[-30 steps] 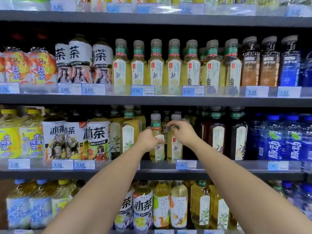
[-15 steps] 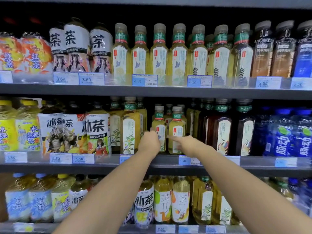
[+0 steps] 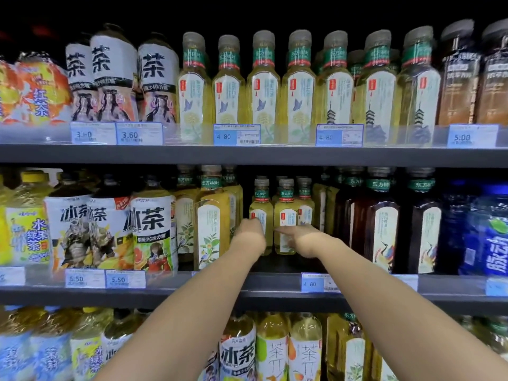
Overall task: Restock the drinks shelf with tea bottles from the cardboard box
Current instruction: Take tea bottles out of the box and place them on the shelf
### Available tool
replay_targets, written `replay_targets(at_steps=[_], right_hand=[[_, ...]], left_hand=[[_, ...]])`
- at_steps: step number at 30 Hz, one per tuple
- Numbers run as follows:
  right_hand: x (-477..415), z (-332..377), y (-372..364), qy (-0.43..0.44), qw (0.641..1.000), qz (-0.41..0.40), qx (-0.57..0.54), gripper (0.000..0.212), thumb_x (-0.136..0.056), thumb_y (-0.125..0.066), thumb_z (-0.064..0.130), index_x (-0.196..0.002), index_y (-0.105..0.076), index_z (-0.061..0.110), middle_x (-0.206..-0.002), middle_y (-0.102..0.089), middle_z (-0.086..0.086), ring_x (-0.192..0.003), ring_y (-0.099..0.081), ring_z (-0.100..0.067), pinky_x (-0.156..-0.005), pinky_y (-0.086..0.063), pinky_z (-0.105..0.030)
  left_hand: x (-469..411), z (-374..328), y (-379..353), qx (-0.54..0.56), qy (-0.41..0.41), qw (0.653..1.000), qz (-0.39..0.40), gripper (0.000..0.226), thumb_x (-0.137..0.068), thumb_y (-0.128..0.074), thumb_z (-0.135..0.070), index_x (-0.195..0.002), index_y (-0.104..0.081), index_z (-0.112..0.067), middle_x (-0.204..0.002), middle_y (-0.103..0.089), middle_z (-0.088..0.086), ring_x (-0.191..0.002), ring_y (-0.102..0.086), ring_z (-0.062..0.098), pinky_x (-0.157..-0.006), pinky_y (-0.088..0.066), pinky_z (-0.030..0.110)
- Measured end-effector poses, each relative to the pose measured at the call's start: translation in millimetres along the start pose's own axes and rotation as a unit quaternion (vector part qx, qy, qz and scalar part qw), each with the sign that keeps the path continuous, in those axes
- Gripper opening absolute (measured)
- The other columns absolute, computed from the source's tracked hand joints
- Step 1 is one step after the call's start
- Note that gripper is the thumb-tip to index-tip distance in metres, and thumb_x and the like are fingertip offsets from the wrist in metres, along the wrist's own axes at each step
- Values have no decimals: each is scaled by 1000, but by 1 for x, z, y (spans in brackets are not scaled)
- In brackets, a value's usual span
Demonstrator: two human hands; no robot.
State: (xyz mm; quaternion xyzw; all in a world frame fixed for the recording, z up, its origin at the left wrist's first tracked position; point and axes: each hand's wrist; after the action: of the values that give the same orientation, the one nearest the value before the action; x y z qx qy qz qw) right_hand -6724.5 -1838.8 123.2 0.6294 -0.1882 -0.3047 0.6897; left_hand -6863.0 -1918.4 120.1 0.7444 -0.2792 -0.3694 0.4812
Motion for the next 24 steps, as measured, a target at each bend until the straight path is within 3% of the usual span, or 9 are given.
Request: replay_targets(at_steps=[2, 6, 9, 15, 20, 24], right_hand=[[-7, 0, 0, -9, 1000, -11, -1, 72, -97, -43, -3, -152, -28, 41, -149, -36, -10, -129, -47, -27, -100, -43, -33], [-20, -4, -7, 5, 999, -29, 30, 73, -97, -45, 0, -150, -26, 47, -149, -32, -12, -127, -47, -30, -101, -45, -36], [-27, -8, -10, 9, 998, -37, 50, 77, -95, -47, 0, -149, -24, 49, -150, -31, -14, -129, -45, -32, -103, -45, -38], [-32, -6, -10, -23, 996, -16, 82, 82, -94, -43, -1, -151, -16, 50, -153, -23, -17, -131, -40, -37, -96, -46, -40], [-19, 1, -3, -53, 993, -31, 98, 53, -96, -49, 14, -146, -42, 33, -147, -32, -11, -128, -41, -35, -102, -44, -46], [24, 5, 12, -58, 993, -63, 80, 42, -93, -50, 18, -135, -55, 27, -132, -47, -10, -113, -54, -31, -96, -50, -44]], left_hand=[[-10, -1, -7, 1, -2, 1000, -7, 33, -95, -62, -11, -127, -58, -6, -112, -60, 12, -99, -63, 27, -76, -54, 32], [-22, -4, -19, 5, -20, 1000, 8, 36, -97, -56, -13, -133, -53, -8, -121, -57, 14, -108, -61, 30, -75, -49, 34], [-29, -4, -27, 11, -33, 999, 29, 38, -96, -54, -12, -134, -56, -9, -124, -57, 14, -108, -61, 30, -84, -54, 34], [-30, -1, -28, 11, -39, 997, 59, 48, -90, -56, -10, -138, -54, -11, -129, -57, 12, -111, -61, 28, -84, -55, 31], [-7, -6, -8, -11, -48, 997, 65, 40, -89, -58, -12, -129, -60, -8, -120, -60, 12, -93, -59, 24, -71, -50, 29], [34, -13, 12, 7, -77, 997, 18, 30, -93, -51, -16, -119, -62, -8, -115, -60, 14, -96, -62, 28, -82, -56, 38]])
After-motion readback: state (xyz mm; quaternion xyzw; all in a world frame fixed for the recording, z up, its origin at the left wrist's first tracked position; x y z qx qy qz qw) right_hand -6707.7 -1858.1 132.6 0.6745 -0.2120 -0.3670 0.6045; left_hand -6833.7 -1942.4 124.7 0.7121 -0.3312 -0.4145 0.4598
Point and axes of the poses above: each hand's wrist, its own x-axis away from the middle knuckle, its own y-axis out of the back of the hand, z = x × y
